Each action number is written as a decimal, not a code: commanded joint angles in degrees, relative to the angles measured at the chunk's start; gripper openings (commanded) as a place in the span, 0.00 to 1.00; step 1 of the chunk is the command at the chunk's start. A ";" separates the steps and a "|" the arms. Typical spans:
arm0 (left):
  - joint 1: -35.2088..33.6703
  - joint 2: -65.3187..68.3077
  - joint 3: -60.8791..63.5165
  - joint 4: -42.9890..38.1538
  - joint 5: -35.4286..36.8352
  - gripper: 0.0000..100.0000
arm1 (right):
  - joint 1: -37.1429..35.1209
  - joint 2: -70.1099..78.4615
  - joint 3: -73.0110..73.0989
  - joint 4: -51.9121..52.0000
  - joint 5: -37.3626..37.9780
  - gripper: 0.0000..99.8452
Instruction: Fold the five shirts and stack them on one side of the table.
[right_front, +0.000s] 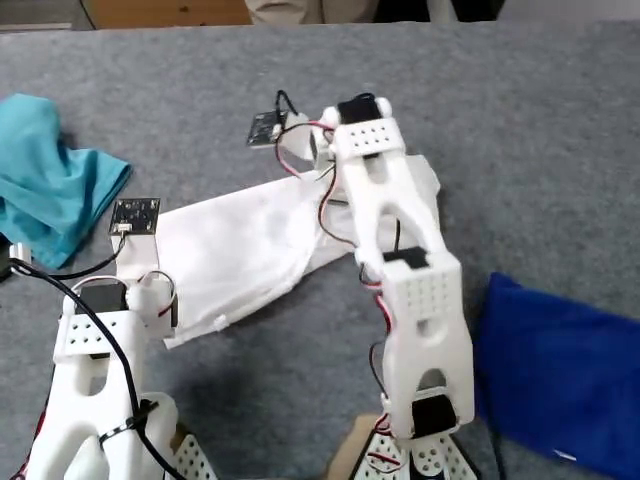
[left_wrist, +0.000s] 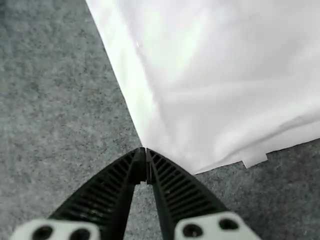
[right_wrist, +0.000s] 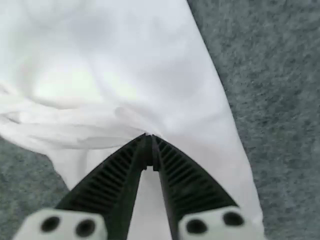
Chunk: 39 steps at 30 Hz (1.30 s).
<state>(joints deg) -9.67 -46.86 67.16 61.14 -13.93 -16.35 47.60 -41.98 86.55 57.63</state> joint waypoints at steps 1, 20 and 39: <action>-0.09 -1.10 -0.18 -0.44 -0.53 0.02 | 3.91 2.51 -19.74 10.11 -1.41 0.01; 0.00 -1.10 -0.62 -0.79 -0.62 0.02 | 17.19 -29.05 17.89 14.77 -2.81 0.26; 0.00 -1.10 -0.26 -0.88 -0.62 0.02 | 17.89 -14.99 17.19 4.48 -10.37 0.03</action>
<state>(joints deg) -9.67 -46.86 67.16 61.14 -13.93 0.26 31.87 -18.68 91.38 47.87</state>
